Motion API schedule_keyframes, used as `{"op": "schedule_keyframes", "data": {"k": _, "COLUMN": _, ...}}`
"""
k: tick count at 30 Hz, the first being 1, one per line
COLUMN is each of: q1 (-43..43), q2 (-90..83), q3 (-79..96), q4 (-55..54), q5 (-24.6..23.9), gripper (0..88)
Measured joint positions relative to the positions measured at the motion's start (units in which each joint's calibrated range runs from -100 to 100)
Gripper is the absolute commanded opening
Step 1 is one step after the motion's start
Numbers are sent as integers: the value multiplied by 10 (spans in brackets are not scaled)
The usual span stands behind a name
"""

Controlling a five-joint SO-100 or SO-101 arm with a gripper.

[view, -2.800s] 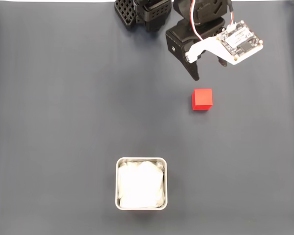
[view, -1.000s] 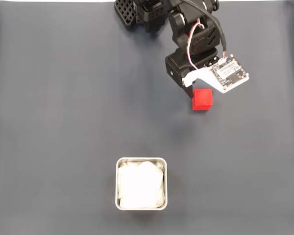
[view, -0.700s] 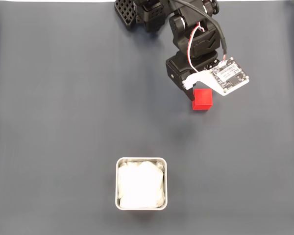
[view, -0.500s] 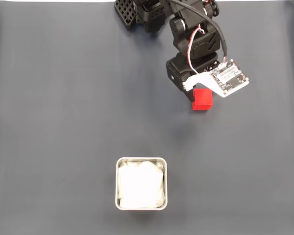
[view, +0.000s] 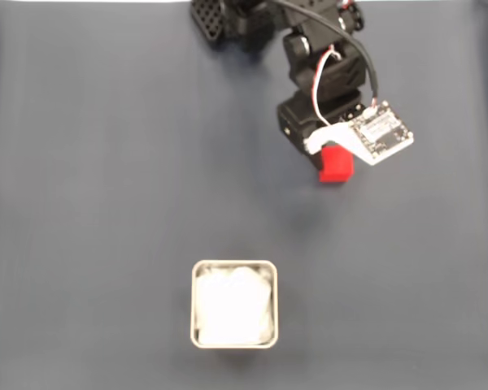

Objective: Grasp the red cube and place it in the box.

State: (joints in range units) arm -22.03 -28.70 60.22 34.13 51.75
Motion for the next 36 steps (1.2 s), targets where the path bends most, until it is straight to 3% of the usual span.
{"op": "schedule_keyframes", "data": {"k": 36, "q1": -42, "q2": 23, "q3": -7, "q4": -33, "q5": -14, "gripper": 302}}
